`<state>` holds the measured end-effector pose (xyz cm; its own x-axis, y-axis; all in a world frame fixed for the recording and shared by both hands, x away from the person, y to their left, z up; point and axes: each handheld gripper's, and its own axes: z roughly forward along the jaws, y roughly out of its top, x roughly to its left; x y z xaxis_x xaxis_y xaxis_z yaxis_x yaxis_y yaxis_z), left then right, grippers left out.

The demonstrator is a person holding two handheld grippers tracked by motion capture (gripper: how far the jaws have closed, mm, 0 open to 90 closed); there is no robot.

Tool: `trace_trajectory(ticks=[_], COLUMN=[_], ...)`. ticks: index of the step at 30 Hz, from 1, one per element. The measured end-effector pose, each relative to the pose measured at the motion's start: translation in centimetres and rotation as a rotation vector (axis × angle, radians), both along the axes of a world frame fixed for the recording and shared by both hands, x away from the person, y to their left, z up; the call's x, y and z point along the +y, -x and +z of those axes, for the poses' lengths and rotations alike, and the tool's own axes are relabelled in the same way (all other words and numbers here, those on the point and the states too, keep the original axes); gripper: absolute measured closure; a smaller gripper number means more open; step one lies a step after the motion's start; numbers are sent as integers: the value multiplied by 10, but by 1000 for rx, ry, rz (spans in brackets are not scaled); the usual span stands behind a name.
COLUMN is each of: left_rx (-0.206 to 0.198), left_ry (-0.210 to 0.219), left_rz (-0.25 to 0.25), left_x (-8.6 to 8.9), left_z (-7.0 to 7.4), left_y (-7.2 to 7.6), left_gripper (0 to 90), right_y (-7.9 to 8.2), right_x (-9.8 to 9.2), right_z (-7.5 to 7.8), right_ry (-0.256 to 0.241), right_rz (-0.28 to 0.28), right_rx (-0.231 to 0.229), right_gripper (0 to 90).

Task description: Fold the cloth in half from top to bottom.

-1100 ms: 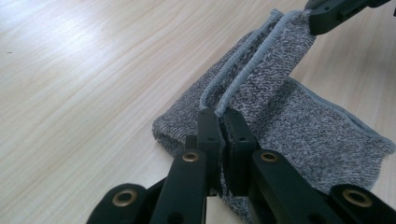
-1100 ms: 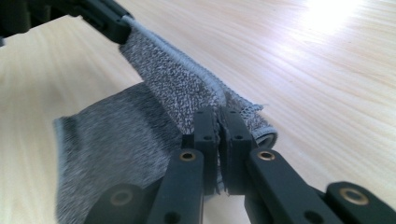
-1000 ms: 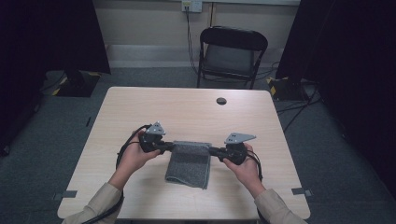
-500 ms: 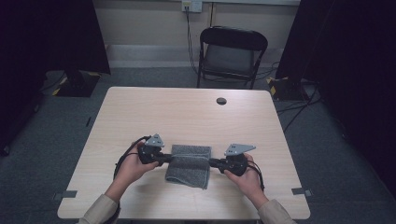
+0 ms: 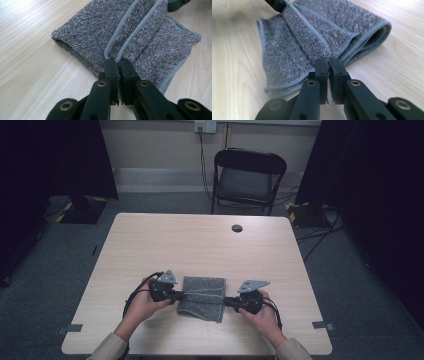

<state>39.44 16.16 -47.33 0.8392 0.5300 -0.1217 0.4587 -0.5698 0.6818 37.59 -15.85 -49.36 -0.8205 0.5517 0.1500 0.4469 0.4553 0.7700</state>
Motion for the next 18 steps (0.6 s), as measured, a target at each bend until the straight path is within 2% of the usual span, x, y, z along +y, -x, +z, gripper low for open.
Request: trace_trajectory(ticks=[10, 16, 18], left_rx=[3, 0, -7], left_ry=[16, 31, 22], left_rz=[24, 47, 45], left_x=[-8, -13, -15], left_z=[-7, -9, -7], left_y=[-11, -25, -28], left_gripper=[861, 859, 859], right_y=[-14, -31, -36], right_x=[-3, -5, -7], right_z=[-6, -5, -5], right_ry=[14, 26, 23], right_rz=[-28, -49, -62], right_rx=[11, -2, -3], right_gripper=[856, 857, 859])
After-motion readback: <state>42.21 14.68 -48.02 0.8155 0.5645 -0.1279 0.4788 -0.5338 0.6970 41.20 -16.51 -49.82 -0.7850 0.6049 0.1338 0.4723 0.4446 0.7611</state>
